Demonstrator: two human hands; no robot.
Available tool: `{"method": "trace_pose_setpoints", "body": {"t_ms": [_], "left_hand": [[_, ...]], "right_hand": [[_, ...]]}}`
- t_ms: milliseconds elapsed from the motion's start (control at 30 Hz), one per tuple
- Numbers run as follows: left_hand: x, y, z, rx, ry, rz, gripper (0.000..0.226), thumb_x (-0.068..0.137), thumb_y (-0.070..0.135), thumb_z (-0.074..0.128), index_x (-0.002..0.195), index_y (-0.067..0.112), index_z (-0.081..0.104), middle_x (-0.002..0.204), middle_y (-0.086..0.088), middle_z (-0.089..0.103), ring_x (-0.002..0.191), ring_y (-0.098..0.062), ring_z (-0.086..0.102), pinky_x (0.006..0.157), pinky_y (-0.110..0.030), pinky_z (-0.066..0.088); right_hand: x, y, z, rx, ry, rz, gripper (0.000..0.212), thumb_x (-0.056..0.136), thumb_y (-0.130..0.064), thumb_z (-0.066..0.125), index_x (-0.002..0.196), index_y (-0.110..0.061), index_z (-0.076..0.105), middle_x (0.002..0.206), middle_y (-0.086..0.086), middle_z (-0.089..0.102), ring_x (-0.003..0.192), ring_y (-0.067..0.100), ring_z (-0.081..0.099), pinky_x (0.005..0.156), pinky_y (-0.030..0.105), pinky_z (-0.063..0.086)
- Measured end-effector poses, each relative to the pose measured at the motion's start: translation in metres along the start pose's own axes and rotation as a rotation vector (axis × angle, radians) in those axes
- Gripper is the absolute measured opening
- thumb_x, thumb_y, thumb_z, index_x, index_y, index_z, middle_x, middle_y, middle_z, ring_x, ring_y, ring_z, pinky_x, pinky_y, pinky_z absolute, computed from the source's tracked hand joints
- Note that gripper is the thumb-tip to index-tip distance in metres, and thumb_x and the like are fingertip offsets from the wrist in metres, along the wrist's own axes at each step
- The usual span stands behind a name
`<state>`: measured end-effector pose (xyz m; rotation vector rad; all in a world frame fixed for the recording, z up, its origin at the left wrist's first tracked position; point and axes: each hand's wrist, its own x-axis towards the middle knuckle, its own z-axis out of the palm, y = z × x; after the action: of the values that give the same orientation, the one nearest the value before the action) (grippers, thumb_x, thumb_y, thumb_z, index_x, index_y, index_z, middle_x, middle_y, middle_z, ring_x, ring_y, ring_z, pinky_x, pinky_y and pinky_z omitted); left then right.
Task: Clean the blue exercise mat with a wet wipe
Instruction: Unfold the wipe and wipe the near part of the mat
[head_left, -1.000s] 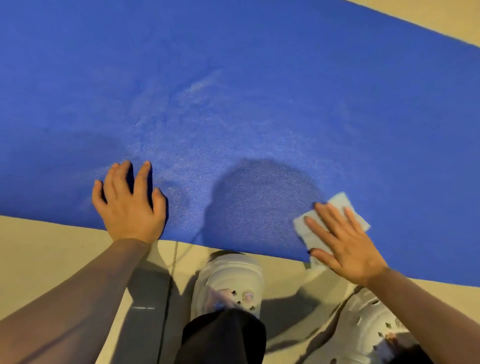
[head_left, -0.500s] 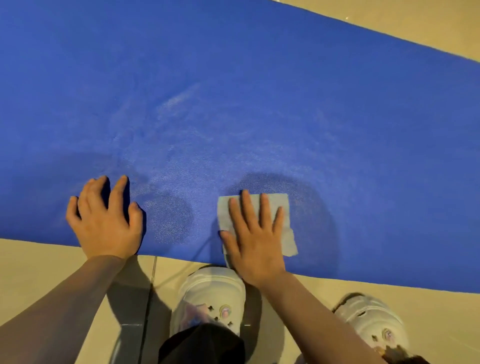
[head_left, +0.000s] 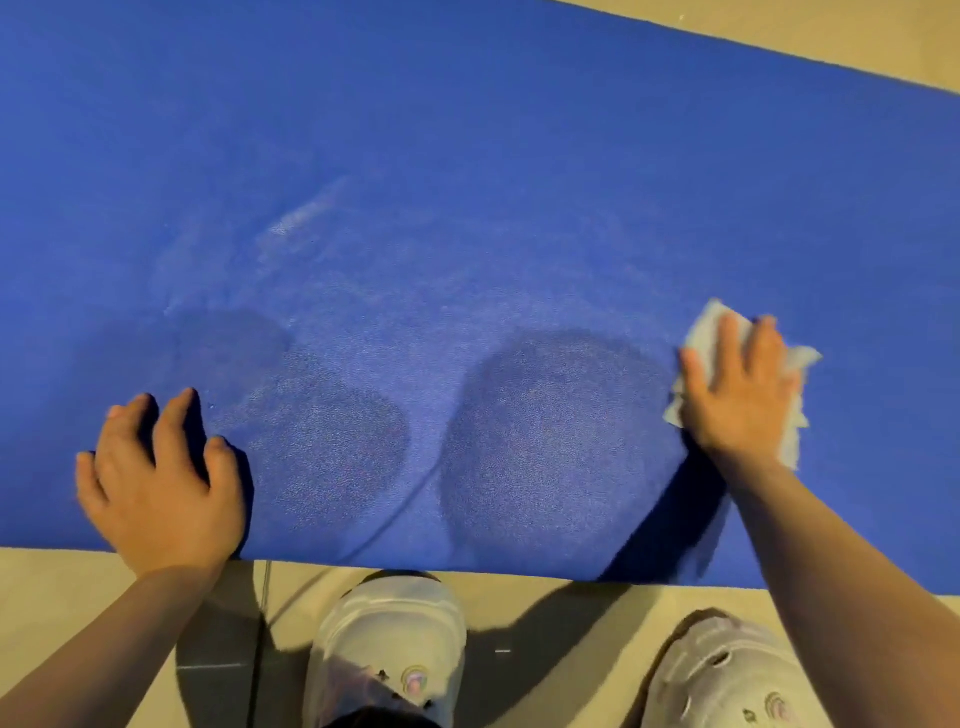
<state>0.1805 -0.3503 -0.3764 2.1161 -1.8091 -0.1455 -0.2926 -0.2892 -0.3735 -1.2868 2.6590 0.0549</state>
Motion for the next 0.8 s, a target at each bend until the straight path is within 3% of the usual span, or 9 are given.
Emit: {"method": "trace_pose_setpoints", "body": {"t_ms": [133,300,400,567,733,800], "left_hand": [[0.000,0.002,-0.001,-0.008,-0.002,0.005,0.051,0.090,0.032,0.041,0.131,0.006,0.055,0.140,-0.023,0.047,0.133,-0.043,0.039,0.107,-0.066,0.027],[-0.002,0.005,-0.003,-0.015,-0.004,-0.008,0.052,0.091,0.034,0.039,0.133,0.008,0.054,0.142,-0.021,0.045,0.136,-0.039,0.036,0.114,-0.060,0.020],[-0.001,0.005,-0.002,0.003,0.000,0.013,0.052,0.091,0.035,0.038,0.133,0.009,0.054,0.141,-0.020,0.045,0.136,-0.038,0.037,0.113,-0.060,0.021],[-0.003,0.004,-0.002,0.005,-0.007,0.001,0.052,0.091,0.036,0.037,0.134,0.010,0.053,0.143,-0.018,0.043,0.139,-0.035,0.034,0.116,-0.054,0.015],[-0.002,0.004,-0.002,0.011,0.001,0.008,0.051,0.091,0.036,0.038,0.132,0.011,0.054,0.142,-0.017,0.044,0.136,-0.035,0.037,0.115,-0.054,0.015],[-0.001,0.003,-0.001,0.010,0.003,0.013,0.051,0.090,0.036,0.038,0.131,0.011,0.055,0.140,-0.017,0.045,0.134,-0.036,0.038,0.114,-0.055,0.017]], "right_hand": [[-0.039,0.037,-0.003,0.096,0.045,0.384,0.083,0.087,-0.063,0.012,0.154,-0.015,0.023,0.162,0.018,0.011,0.147,0.033,0.012,0.116,0.059,0.008],[-0.061,-0.030,0.005,0.180,0.123,0.455,0.093,0.083,-0.063,0.005,0.154,-0.006,0.024,0.162,0.019,0.014,0.146,0.042,0.015,0.115,0.060,0.004],[-0.077,-0.107,0.020,0.192,0.105,0.209,0.081,0.092,-0.058,0.014,0.151,-0.007,0.034,0.159,0.018,0.025,0.144,0.044,0.023,0.113,0.063,0.012],[-0.140,-0.211,0.039,0.131,0.094,-0.483,0.063,0.096,-0.052,0.032,0.146,-0.017,0.046,0.156,0.010,0.035,0.144,0.032,0.032,0.113,0.058,0.016],[-0.141,-0.171,0.042,0.181,0.111,-0.681,0.061,0.096,-0.054,0.039,0.145,-0.018,0.047,0.158,0.009,0.032,0.147,0.029,0.025,0.118,0.052,0.015],[-0.135,-0.124,0.040,0.170,0.086,-0.614,0.063,0.098,-0.057,0.035,0.149,-0.020,0.040,0.159,0.008,0.028,0.148,0.029,0.022,0.119,0.050,0.013]]}}
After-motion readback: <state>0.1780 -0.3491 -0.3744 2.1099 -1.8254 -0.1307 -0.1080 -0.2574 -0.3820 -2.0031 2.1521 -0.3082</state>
